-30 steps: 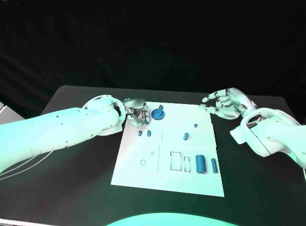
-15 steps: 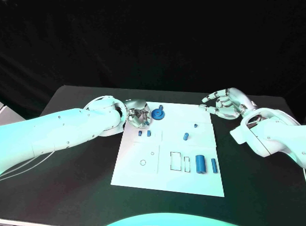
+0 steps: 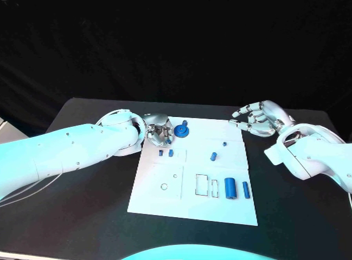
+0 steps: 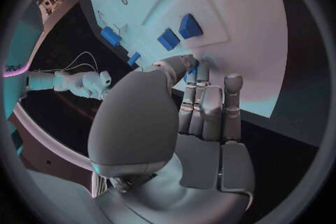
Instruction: Assemble the parts on the task board
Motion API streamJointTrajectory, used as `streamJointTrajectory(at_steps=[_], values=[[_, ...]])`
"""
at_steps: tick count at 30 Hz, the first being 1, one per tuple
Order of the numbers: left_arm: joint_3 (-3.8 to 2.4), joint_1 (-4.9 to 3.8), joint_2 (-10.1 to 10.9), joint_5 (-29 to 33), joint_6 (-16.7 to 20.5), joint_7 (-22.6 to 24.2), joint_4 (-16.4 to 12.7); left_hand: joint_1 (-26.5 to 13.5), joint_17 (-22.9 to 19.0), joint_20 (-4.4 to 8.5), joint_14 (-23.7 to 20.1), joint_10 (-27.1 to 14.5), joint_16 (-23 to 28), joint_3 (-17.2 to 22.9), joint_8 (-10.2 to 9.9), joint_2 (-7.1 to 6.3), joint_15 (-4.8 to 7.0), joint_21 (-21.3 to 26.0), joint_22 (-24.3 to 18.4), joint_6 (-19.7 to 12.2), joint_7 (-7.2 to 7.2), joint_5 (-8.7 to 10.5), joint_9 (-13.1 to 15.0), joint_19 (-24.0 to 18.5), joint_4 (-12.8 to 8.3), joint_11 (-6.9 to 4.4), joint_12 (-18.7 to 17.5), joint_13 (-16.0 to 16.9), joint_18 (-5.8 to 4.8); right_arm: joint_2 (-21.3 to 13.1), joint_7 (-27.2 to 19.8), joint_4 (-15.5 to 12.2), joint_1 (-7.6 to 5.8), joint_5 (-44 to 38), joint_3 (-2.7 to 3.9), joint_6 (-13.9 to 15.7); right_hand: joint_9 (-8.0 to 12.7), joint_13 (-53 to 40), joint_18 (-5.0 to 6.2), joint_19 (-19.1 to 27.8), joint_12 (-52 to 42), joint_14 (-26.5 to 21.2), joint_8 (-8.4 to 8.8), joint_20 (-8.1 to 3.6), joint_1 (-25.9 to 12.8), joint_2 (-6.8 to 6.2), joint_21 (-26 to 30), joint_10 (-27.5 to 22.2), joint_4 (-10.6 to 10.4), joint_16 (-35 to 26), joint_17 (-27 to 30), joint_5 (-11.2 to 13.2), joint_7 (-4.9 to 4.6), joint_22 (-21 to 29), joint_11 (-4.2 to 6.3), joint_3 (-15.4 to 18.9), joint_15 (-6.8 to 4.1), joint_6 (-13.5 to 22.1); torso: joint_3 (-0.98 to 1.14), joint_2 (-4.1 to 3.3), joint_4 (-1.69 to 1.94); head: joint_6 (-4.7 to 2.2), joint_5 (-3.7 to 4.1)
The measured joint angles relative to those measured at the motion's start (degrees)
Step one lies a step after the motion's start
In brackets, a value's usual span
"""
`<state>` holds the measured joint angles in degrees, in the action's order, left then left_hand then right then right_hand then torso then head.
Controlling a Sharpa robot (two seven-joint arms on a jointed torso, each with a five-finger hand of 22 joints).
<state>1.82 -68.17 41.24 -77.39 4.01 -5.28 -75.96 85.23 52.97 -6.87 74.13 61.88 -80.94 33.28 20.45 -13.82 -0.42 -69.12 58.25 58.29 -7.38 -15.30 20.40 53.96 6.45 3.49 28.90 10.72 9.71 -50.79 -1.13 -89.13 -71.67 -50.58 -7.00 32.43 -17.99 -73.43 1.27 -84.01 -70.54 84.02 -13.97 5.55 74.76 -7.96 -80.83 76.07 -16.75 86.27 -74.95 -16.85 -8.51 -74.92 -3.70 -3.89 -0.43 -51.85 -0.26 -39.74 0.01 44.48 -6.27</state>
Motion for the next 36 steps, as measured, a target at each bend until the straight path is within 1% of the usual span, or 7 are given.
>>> streamJointTrajectory(at_steps=[7,10,16,20,27,33,36], values=[[-0.02,-0.02,-0.11,-0.14,-0.13,-0.31,0.03,0.00,0.10,0.00,0.21,0.00,0.00,-0.16,-0.01,0.00,0.21,0.19,0.00,0.00,0.00,0.00,0.15,0.00,-0.16,0.00,0.01,0.04,0.00,-0.01,0.01,0.00,0.00,-0.02,0.00,0.00,0.00,0.00,0.00,0.00,0.00,0.00,0.00,0.00,0.00,0.00,0.00,0.00,0.00,0.00,0.01,0.00,0.00,0.00,0.00,0.00,0.00,0.00,0.01,0.00,0.03,0.02,0.01],[-0.02,-0.03,-0.16,-0.20,-0.19,-0.45,0.07,-0.37,-0.05,0.00,0.21,0.00,0.00,-0.16,-0.01,-0.37,0.21,0.23,-0.13,0.00,0.00,0.00,0.17,0.00,-0.16,0.00,0.01,0.10,0.00,-0.01,0.01,0.00,0.00,-0.03,0.00,0.00,0.00,-0.01,0.00,0.00,0.00,0.00,0.00,0.00,0.00,0.00,0.00,0.00,0.00,0.00,0.01,0.00,0.00,0.01,0.00,0.00,0.00,0.00,0.01,0.00,0.01,0.00,-0.03],[0.04,0.02,-0.21,-0.32,-0.31,-0.70,0.17,-1.58,-0.35,0.00,0.21,-0.02,0.01,-0.83,-1.06,-0.97,0.21,1.03,-0.63,-1.31,-0.19,-0.01,0.10,0.00,-0.15,0.02,0.01,0.68,0.00,-0.02,0.02,-0.01,0.00,-0.05,0.00,0.00,0.00,-0.01,0.00,0.00,0.00,0.00,0.00,0.00,0.00,0.00,0.00,0.00,0.00,0.00,0.01,0.00,0.00,0.01,0.00,0.00,0.00,0.00,0.02,0.00,0.01,0.03,-0.01],[0.06,0.04,-0.23,-0.37,-0.32,-0.78,0.19,-1.57,-0.43,0.00,0.21,-0.24,0.01,-0.89,-1.14,-0.96,0.21,1.06,-0.66,-1.36,-0.22,-0.01,-0.10,0.00,-0.21,0.22,0.01,0.77,0.00,-0.02,0.03,-0.01,0.00,-0.06,0.00,0.00,0.00,-0.01,0.00,0.00,0.00,0.00,0.00,0.00,0.00,0.00,0.00,0.00,0.00,0.00,0.02,0.00,0.00,0.01,0.00,0.00,0.00,0.00,0.02,0.00,0.01,0.04,0.04],[0.15,0.12,-0.18,-0.45,-0.34,-0.96,0.22,-1.80,-0.32,0.00,0.07,-0.24,-0.26,-1.04,-2.38,-1.19,0.07,1.29,-0.82,-3.01,-0.49,-0.01,-0.41,0.00,-0.05,0.22,0.35,1.40,0.00,-0.03,0.03,0.02,0.00,-0.07,0.00,-0.01,-0.01,-0.01,0.00,0.00,0.00,0.00,0.00,0.00,0.00,0.00,0.00,0.00,0.00,0.00,0.02,0.00,0.00,0.01,0.00,0.00,0.00,0.00,0.02,0.00,0.01,0.04,0.09],[0.16,0.14,-0.16,-0.46,-0.33,-1.06,0.22,-2.02,-0.10,0.00,0.07,-0.45,-0.26,-1.04,-2.71,-1.42,0.08,1.29,-0.82,-3.21,-0.69,-0.01,-0.45,0.00,-0.05,0.42,0.36,1.64,0.00,-0.03,0.03,0.02,0.00,-0.07,0.00,-0.03,-0.01,0.16,0.00,0.00,0.23,0.00,0.01,0.00,0.00,0.00,0.00,0.00,0.00,-0.22,0.02,0.00,0.00,0.02,0.00,0.00,0.00,0.00,-0.01,0.01,0.03,0.04,0.10],[0.17,0.16,-0.16,-0.47,-0.31,-1.10,0.21,-2.02,-0.07,0.00,0.07,-0.45,-0.48,-1.04,-2.84,-1.42,0.08,1.29,-0.82,-3.41,-0.48,-0.01,-0.52,0.00,-0.05,0.42,0.63,1.79,0.00,-0.03,0.03,0.03,0.00,-0.07,0.00,-0.04,-0.01,0.16,0.00,0.00,0.22,0.00,0.01,0.00,0.00,0.00,0.00,0.00,0.00,-0.22,0.03,0.00,0.00,-0.01,0.00,0.00,0.00,0.00,-0.01,0.01,0.02,0.02,0.10]])
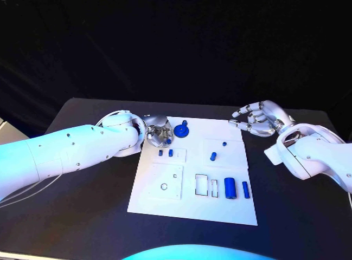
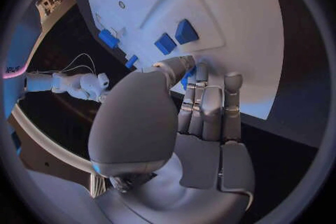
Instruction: Assemble the parts on the task board
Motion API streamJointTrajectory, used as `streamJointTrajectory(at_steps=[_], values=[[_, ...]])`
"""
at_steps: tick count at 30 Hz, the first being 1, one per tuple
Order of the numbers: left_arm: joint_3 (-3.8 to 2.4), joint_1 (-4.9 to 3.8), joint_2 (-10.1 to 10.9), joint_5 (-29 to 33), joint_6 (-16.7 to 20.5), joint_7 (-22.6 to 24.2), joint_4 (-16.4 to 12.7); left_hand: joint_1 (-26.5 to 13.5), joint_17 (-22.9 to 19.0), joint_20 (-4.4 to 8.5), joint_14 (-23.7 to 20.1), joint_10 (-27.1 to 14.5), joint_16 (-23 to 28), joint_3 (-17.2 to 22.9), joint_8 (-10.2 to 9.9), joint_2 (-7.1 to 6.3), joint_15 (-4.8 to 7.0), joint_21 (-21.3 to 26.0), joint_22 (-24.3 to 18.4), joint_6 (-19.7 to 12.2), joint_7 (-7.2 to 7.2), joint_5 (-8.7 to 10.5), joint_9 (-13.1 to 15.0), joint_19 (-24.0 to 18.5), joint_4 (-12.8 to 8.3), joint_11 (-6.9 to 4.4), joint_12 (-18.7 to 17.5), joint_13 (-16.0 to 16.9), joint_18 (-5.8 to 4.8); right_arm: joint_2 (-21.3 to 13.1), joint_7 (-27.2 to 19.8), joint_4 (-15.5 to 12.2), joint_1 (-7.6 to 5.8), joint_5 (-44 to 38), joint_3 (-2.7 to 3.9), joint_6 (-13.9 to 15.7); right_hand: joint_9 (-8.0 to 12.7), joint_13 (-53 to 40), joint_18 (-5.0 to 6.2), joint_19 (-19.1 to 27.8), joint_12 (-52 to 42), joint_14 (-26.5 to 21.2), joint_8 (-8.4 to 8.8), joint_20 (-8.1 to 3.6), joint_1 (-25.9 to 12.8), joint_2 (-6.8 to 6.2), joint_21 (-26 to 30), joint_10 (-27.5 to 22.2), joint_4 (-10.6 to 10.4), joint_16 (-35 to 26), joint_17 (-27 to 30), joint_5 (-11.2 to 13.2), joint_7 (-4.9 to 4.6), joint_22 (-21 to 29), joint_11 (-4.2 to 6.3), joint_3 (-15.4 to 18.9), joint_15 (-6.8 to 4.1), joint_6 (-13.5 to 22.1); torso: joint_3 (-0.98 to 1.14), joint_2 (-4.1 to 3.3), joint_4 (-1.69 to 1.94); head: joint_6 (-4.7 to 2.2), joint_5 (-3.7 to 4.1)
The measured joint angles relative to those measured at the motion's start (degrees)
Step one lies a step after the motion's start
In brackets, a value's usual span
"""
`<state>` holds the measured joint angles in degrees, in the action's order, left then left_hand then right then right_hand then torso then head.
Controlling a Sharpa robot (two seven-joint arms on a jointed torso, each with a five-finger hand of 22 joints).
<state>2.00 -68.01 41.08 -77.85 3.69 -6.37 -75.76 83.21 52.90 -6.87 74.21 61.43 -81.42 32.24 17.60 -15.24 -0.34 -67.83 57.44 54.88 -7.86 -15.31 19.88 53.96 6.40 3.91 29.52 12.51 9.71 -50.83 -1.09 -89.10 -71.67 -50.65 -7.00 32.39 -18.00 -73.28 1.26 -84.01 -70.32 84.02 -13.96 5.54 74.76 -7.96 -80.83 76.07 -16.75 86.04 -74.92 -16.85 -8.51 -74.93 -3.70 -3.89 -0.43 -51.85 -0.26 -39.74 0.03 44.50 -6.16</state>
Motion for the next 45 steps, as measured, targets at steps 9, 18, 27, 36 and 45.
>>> streamJointTrajectory(at_steps=[9,18,27,36,45], values=[[0.02,0.03,0.17,0.00,0.01,-0.18,0.01,-0.38,0.03,0.00,0.00,-0.42,0.00,-0.15,-0.87,-0.39,0.00,0.22,-0.12,-1.33,-0.32,0.00,-0.27,0.00,0.15,-0.01,0.41,0.56,0.00,0.01,0.02,0.03,0.00,0.00,-0.01,-0.01,0.05,0.24,0.01,0.00,0.25,0.00,0.00,0.00,0.00,0.00,0.29,0.00,0.00,0.00,0.01,0.00,0.00,-0.02,0.00,0.00,0.00,0.00,0.00,0.00,-0.01,-0.01,-0.03],[0.02,0.03,0.47,0.00,-0.01,-0.50,0.30,-0.75,-0.20,0.00,0.01,-0.62,0.00,-0.15,-2.96,-0.76,0.00,0.88,-0.35,-4.30,-0.41,0.00,-1.10,0.00,0.15,-0.21,0.92,1.44,0.00,-0.03,0.25,0.08,0.02,-0.09,-0.01,-0.17,0.19,5.20,0.12,0.00,6.35,0.00,0.00,0.00,0.00,0.00,1.75,-3.88,0.00,-0.24,0.01,0.00,0.14,-0.01,0.03,0.00,0.00,0.34,0.01,0.00,-0.02,-0.04,-0.01],[-0.02,0.03,1.18,0.01,0.05,-0.69,0.85,-0.75,-0.64,0.00,0.01,-1.13,0.00,-0.63,-4.64,-0.76,0.01,1.16,-0.74,-7.07,-0.11,0.00,-1.80,0.00,0.32,-0.32,0.92,1.84,0.00,-0.06,0.90,0.59,0.02,-1.76,0.00,-1.55,0.62,33.41,0.91,0.00,39.02,-0.11,-0.66,0.00,5.72,-1.83,6.29,-14.16,0.06,-4.22,0.01,2.25,0.20,0.00,-0.39,-2.79,-0.11,0.97,0.00,0.00,-0.02,-0.08,0.10],[-0.79,0.03,3.81,3.18,1.63,0.25,2.37,1.49,-14.74,-0.49,-8.79,-3.49,5.77,2.19,-2.76,0.40,-1.03,5.78,-5.97,-3.38,-1.41,-0.36,-1.86,-6.69,-1.85,1.22,0.92,2.32,0.01,0.20,2.97,1.71,0.02,-11.48,0.00,-7.14,1.55,50.79,0.91,0.00,56.52,-0.11,-0.32,0.00,12.52,-6.48,5.44,-11.10,0.57,-3.87,0.02,4.46,0.43,0.00,-0.14,-14.67,-0.11,-2.12,-0.01,0.02,-0.05,-0.46,0.86],[-1.21,-0.02,8.53,26.65,3.67,9.83,0.98,-1.56,-27.09,-2.66,-20.30,-9.75,18.04,0.94,-2.14,-0.56,-3.09,14.21,-10.15,-3.66,-2.53,-0.36,-2.30,-12.51,-1.59,3.21,1.20,2.20,0.00,1.93,7.32,2.14,0.19,-29.09,-0.21,-13.46,1.59,56.16,0.91,0.00,61.24,-0.11,-0.32,0.00,11.73,-8.12,6.65,-11.92,1.03,-3.98,-0.03,7.41,1.26,0.01,-0.41,-18.43,-0.11,-3.55,0.00,-0.01,-0.14,-1.12,2.71]])
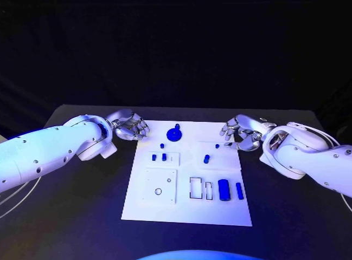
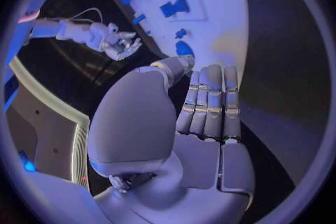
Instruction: Assemble the parts on the task board
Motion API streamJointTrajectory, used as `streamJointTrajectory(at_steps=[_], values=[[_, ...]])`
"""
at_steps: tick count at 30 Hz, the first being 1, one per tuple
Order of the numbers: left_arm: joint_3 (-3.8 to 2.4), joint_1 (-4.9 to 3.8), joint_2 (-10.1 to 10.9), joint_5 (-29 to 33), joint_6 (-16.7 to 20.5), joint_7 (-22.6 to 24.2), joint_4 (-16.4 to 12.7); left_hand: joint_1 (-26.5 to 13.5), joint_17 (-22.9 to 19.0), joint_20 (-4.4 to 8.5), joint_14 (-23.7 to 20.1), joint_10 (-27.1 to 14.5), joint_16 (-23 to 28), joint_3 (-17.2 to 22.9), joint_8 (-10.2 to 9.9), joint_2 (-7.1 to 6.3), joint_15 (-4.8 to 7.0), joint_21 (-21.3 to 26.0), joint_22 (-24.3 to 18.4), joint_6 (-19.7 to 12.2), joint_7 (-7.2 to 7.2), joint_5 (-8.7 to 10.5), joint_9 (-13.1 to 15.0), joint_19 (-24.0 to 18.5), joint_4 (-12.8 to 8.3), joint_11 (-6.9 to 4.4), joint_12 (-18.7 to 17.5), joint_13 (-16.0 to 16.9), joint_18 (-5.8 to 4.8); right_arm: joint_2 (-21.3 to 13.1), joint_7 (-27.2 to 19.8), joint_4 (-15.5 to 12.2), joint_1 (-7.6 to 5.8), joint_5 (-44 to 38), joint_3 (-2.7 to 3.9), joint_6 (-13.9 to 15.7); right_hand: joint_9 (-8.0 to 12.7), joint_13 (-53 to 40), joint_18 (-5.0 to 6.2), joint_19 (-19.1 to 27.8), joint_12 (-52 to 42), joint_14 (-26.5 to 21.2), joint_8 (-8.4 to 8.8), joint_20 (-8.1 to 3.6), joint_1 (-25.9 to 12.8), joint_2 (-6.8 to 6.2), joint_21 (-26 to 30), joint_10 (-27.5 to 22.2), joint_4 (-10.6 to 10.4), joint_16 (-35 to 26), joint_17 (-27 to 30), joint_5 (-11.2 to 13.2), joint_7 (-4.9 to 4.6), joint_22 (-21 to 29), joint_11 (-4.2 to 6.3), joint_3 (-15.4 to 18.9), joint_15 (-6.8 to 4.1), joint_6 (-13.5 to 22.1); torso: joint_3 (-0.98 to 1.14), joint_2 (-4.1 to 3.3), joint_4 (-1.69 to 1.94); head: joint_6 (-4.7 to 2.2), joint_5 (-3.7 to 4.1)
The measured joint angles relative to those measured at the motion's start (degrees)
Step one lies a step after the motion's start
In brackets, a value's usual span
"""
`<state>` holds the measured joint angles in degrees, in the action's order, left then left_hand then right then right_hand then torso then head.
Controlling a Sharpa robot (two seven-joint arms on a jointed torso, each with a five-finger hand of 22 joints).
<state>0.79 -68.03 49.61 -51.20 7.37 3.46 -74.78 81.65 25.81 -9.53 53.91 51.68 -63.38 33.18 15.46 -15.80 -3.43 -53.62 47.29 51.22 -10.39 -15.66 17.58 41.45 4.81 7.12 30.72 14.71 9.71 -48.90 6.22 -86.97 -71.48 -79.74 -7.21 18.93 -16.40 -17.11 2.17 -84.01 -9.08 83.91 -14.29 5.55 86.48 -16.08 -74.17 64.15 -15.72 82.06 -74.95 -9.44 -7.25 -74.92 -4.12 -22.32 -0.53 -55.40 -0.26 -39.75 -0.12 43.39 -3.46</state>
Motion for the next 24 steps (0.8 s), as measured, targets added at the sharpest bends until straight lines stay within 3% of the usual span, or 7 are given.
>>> streamJointTrajectory(at_steps=[5,9,16,20,24], values=[[-0.05,0.00,1.78,15.40,0.12,7.16,-2.58,-0.09,-0.58,-0.43,-0.08,-0.83,0.67,-0.47,0.00,0.74,-0.08,0.91,-0.76,-0.60,-0.60,0.00,-0.19,0.43,0.49,0.59,-0.31,-0.64,0.00,1.49,2.77,0.63,0.60,-7.39,-0.07,-1.67,0.00,1.04,0.00,0.00,0.74,0.00,0.00,-0.42,-0.23,-0.23,0.00,-0.18,0.23,-0.90,0.00,0.00,0.00,0.00,0.01,-0.23,0.00,-0.02,0.00,0.00,0.09,-0.08,0.69],[-0.06,0.02,2.64,23.58,-0.09,10.81,-4.36,-0.07,-0.63,-0.43,0.14,-0.82,0.67,-0.47,0.00,1.19,-0.28,0.91,-0.82,-0.60,-0.60,0.00,-0.19,0.43,0.49,0.58,-0.31,-0.73,0.00,2.59,4.68,1.26,1.00,-11.29,-0.11,-2.02,0.00,1.47,0.00,0.00,1.00,0.00,0.00,-0.42,-0.23,-0.23,-0.23,-0.19,0.23,-0.90,0.01,0.00,0.00,0.01,0.01,-0.23,0.00,-0.02,-0.01,0.01,0.20,-0.09,1.14],[-0.06,0.05,3.46,31.21,-0.80,13.92,-6.68,-0.06,-0.63,-0.41,0.14,-0.81,0.88,-0.63,0.00,1.19,-0.28,0.91,-0.82,-0.61,-0.60,0.00,-0.19,0.86,0.34,0.58,-0.31,-0.72,0.00,4.38,6.66,2.11,1.59,-14.81,-0.11,-2.22,0.00,1.83,0.00,0.00,1.22,0.00,0.22,-0.42,-0.46,-0.45,-0.23,-0.18,0.23,-0.90,0.01,0.00,-0.19,0.01,0.01,-0.23,0.00,-0.22,-0.08,0.00,0.27,0.07,1.57],[-0.05,0.06,3.69,33.18,-1.12,14.72,-7.30,0.18,-0.69,-0.41,0.14,-0.81,0.88,-0.62,0.00,1.43,-0.28,0.91,-0.82,-0.61,-0.59,0.00,-0.19,0.86,0.34,0.57,-0.31,-0.74,-0.01,5.17,7.00,2.49,2.18,-15.50,-0.13,-2.47,-0.02,2.32,0.00,0.00,1.22,0.00,0.22,-0.42,-0.46,-0.45,-0.26,0.27,0.41,-0.90,0.02,0.00,-0.13,0.01,-0.11,-1.05,0.00,-0.47,-0.09,-0.01,0.25,0.18,1.57],[-0.04,0.06,3.82,34.34,-1.30,15.28,-7.59,0.56,-0.81,-0.41,0.14,-0.81,1.12,-0.84,0.25,1.81,-0.28,0.91,-0.87,-0.62,-0.58,0.00,-0.19,0.86,0.12,0.57,-0.31,-0.86,0.00,5.93,7.06,3.20,2.66,-15.84,-0.20,-2.65,-0.22,3.01,0.00,0.00,1.22,0.00,0.22,-0.42,-0.47,-0.43,-0.71,1.88,0.78,-0.90,0.02,-0.33,0.01,0.01,0.42,-2.20,0.00,-1.24,-0.08,-0.01,0.24,0.32,1.53]])
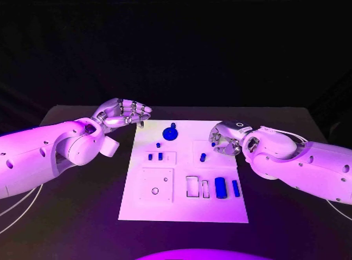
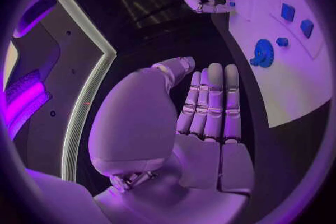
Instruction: Assemble the parts on the task board
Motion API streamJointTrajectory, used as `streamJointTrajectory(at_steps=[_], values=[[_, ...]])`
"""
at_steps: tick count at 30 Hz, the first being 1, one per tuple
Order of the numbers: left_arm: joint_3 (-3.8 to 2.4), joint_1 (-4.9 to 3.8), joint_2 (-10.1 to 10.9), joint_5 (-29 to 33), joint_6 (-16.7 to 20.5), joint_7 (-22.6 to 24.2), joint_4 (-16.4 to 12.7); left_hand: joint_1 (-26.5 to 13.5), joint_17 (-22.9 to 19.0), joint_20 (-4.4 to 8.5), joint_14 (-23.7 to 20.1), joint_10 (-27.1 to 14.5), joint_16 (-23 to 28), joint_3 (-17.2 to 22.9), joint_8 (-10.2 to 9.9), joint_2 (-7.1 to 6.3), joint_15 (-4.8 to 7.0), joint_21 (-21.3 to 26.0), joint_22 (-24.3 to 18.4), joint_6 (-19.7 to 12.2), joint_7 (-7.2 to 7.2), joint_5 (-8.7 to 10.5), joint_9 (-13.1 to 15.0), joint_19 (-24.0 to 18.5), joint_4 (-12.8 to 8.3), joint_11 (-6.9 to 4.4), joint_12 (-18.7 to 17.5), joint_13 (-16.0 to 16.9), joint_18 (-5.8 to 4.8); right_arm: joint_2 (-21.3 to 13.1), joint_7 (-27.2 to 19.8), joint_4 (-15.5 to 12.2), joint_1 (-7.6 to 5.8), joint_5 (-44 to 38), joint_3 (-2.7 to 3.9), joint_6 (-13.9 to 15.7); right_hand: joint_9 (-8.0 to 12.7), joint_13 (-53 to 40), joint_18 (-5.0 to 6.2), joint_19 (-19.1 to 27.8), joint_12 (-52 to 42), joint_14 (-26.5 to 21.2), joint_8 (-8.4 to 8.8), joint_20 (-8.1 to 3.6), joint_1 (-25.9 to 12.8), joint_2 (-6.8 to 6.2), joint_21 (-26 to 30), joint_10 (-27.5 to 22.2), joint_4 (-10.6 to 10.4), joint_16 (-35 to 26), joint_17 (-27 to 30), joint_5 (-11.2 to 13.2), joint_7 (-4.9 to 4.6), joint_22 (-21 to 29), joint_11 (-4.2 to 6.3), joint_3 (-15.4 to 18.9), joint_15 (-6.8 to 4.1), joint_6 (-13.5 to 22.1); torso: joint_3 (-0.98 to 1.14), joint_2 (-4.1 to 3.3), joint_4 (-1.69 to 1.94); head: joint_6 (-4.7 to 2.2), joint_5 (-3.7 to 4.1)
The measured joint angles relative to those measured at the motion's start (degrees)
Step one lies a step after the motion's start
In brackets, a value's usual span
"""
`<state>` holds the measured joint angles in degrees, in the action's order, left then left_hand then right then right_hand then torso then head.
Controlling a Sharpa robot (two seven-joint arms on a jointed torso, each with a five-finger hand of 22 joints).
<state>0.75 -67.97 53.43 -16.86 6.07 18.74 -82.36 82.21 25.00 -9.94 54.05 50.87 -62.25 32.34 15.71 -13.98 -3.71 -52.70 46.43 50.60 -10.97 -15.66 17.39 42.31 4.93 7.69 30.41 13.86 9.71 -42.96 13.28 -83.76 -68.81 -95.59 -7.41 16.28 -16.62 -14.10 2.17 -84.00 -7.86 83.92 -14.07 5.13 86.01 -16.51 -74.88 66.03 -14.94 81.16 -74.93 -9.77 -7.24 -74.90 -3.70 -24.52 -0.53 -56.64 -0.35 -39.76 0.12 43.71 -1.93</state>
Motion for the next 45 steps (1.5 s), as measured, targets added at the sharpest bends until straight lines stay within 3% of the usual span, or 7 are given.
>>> streamJointTrajectory(at_steps=[8,11,16,24,27,45], values=[[0.00,0.00,0.05,1.15,-0.17,0.51,-0.22,0.04,-0.08,0.18,0.00,0.00,0.00,-0.13,0.08,0.04,0.00,0.00,0.00,0.00,0.01,0.00,0.00,0.18,-0.13,0.00,0.00,-0.07,0.00,1.45,0.03,1.83,0.19,-0.29,0.10,0.00,-0.28,0.33,0.00,0.00,0.20,0.00,-0.15,-0.41,-0.60,0.60,-0.23,1.11,-0.07,0.00,0.01,-0.46,0.23,0.00,0.18,-1.68,0.00,-1.03,0.01,-0.01,-0.01,0.01,0.04],[0.00,0.00,0.08,1.36,-0.19,0.57,-0.26,0.63,-0.20,0.21,0.00,0.01,0.36,-0.07,0.08,0.63,0.00,0.00,0.05,0.00,0.01,0.00,0.00,0.20,-0.76,0.00,0.00,-0.18,0.00,1.90,0.03,2.34,0.22,-0.37,0.16,0.12,-0.36,0.33,0.00,0.00,0.44,0.00,-0.34,-0.41,-0.98,0.98,-0.45,1.48,0.19,0.00,0.01,-0.67,0.42,0.00,0.20,-2.40,0.00,-1.24,0.02,-0.02,-0.02,0.01,0.04],[0.00,0.00,0.13,1.59,-0.21,0.60,-0.34,0.63,-0.19,0.21,0.00,0.01,0.36,-0.08,0.07,0.63,0.00,0.00,0.13,0.00,0.01,0.00,0.00,0.20,-0.75,-0.01,0.00,-0.18,0.00,2.29,0.03,2.77,0.30,-0.39,0.21,0.35,-0.74,0.30,0.00,0.00,0.88,0.00,-0.40,-0.41,-1.83,1.83,-0.45,2.73,0.71,0.00,0.01,1.35,0.46,-0.04,0.18,-5.54,0.00,-2.11,0.04,-0.03,-0.04,0.19,-0.02],[0.00,0.00,0.19,1.70,-0.21,0.60,-0.39,0.63,-0.26,0.21,0.00,0.01,0.36,-0.08,0.07,0.63,0.00,0.00,0.18,0.00,0.02,0.00,0.01,0.20,-0.75,0.00,0.00,-0.26,0.00,2.73,0.33,2.75,0.45,-0.77,0.27,0.45,-2.66,2.45,0.00,-0.01,1.94,0.02,-2.59,-0.83,-2.86,3.48,-2.18,6.27,5.82,0.59,0.02,1.99,0.67,-0.04,0.33,-10.98,-0.41,-4.34,0.08,-0.02,-0.08,0.44,-0.13],[0.00,0.00,0.24,1.71,-0.23,0.59,-0.42,0.63,-0.26,0.41,0.00,0.01,0.36,-0.08,0.07,0.63,0.00,0.00,0.18,0.00,0.02,0.00,0.01,0.40,-0.75,-0.01,0.00,-0.25,0.00,2.73,0.61,2.59,0.52,-1.20,0.27,0.43,-3.39,3.39,0.00,-0.01,1.95,0.14,-2.79,-1.24,-3.17,3.79,-2.52,6.51,5.95,0.59,0.02,1.01,0.84,-0.04,0.08,-10.97,-0.52,-4.51,0.08,0.01,-0.11,0.53,-0.13],[0.00,0.00,0.67,1.64,-0.27,0.42,-0.79,0.63,-0.37,0.41,0.00,0.01,0.58,-0.24,0.07,0.63,0.01,0.00,0.33,-0.21,-0.18,0.00,-0.04,0.40,-0.91,-0.01,0.00,-0.46,0.00,1.88,2.40,0.94,0.93,-4.02,0.10,1.34,-4.50,3.46,0.00,-0.01,3.01,0.03,-3.29,-1.24,-4.13,4.75,-3.99,7.25,7.36,0.58,0.03,1.50,1.00,-0.02,-0.65,-11.76,-0.80,-5.10,0.09,0.03,-0.12,0.80,0.03]])
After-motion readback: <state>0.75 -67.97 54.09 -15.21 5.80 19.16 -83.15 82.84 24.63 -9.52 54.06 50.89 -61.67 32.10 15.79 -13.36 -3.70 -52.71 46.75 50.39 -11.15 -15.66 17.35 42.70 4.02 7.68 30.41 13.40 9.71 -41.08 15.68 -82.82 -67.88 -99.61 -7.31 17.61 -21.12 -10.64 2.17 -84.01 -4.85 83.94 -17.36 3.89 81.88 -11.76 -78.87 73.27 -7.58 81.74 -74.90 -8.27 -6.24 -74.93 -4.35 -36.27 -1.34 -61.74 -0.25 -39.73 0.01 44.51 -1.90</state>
